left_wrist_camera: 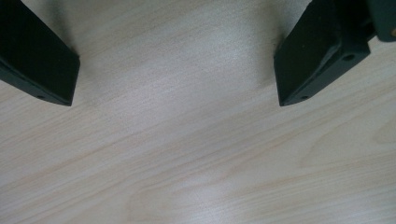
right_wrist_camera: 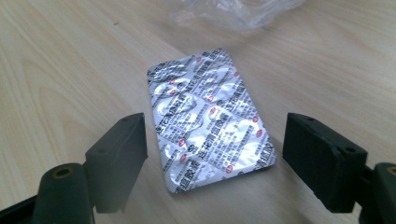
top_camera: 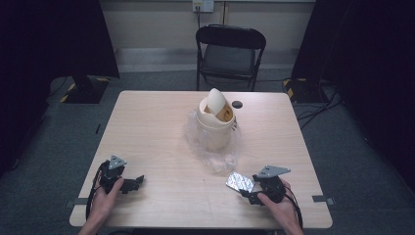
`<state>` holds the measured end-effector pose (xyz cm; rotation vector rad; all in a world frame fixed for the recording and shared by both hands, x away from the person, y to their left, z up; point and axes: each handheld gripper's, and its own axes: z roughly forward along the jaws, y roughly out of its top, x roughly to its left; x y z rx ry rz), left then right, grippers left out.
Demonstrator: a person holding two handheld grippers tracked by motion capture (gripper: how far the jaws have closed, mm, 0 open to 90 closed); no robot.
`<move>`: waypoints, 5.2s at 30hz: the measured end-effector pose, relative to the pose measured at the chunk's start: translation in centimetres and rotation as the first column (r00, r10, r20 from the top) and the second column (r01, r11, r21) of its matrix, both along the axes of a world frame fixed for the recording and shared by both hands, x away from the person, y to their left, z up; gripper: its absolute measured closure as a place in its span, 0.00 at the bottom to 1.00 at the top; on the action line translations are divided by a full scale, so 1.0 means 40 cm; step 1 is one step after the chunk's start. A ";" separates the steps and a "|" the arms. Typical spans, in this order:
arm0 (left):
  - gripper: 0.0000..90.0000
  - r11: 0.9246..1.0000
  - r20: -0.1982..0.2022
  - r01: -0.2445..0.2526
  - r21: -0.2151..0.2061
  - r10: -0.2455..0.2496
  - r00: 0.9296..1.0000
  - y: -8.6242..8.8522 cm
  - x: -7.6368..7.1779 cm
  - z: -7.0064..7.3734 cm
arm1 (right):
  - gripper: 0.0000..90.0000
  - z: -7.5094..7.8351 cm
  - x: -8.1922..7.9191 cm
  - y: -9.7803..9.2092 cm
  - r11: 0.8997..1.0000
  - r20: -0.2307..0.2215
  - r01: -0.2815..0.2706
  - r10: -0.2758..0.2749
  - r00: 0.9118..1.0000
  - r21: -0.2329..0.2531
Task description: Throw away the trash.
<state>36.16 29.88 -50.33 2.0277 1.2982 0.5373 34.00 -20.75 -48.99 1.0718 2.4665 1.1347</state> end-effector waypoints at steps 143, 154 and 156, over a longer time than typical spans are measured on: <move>0.00 1.000 0.000 0.000 0.000 0.000 1.000 0.000 0.000 0.000 | 0.38 0.355 0.365 0.074 0.991 0.190 0.056 -0.079 0.979 0.123; 0.00 1.000 0.000 0.000 0.000 0.000 1.000 0.000 0.000 0.000 | 0.38 0.323 0.404 0.109 0.992 0.147 0.048 -0.066 0.987 0.120; 0.00 1.000 0.000 0.000 0.001 0.000 1.000 0.000 0.000 0.000 | 0.38 0.321 0.412 0.117 0.992 0.144 0.050 -0.067 0.987 0.115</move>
